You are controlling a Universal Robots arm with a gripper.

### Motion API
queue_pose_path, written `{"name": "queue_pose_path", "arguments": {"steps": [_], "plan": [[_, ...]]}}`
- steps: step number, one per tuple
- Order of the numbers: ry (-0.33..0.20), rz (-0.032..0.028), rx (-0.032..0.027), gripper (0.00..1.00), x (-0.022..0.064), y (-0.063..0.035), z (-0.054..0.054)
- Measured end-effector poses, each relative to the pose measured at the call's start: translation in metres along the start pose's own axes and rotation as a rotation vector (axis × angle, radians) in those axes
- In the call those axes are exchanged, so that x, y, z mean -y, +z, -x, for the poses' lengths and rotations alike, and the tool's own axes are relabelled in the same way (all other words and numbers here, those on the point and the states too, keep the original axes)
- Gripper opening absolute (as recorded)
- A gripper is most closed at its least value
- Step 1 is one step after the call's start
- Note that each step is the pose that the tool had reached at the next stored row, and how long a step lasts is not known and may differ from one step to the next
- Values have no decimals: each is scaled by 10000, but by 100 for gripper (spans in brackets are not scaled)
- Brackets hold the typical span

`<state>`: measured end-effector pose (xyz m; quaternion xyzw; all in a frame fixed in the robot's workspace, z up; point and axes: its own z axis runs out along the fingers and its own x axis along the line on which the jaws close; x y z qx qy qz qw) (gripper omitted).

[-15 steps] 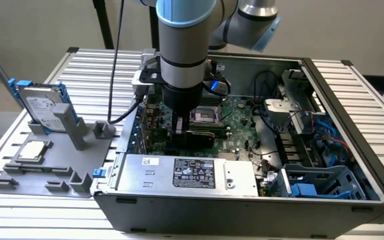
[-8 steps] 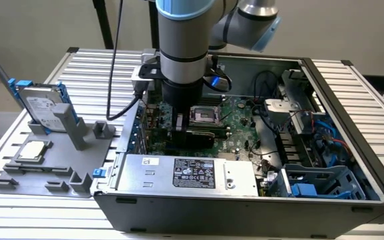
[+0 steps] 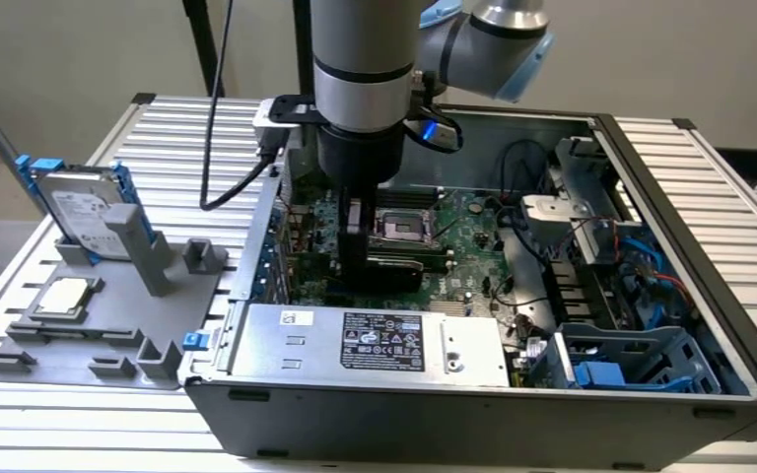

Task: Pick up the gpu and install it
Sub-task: 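Press down on the gpu until it lock into place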

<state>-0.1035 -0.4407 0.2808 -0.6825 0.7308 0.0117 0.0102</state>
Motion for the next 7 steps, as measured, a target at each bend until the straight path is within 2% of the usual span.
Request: {"name": "queue_pose_path", "arguments": {"steps": [7], "plan": [[0, 0, -3, 60, 0, 0, 0]]}}
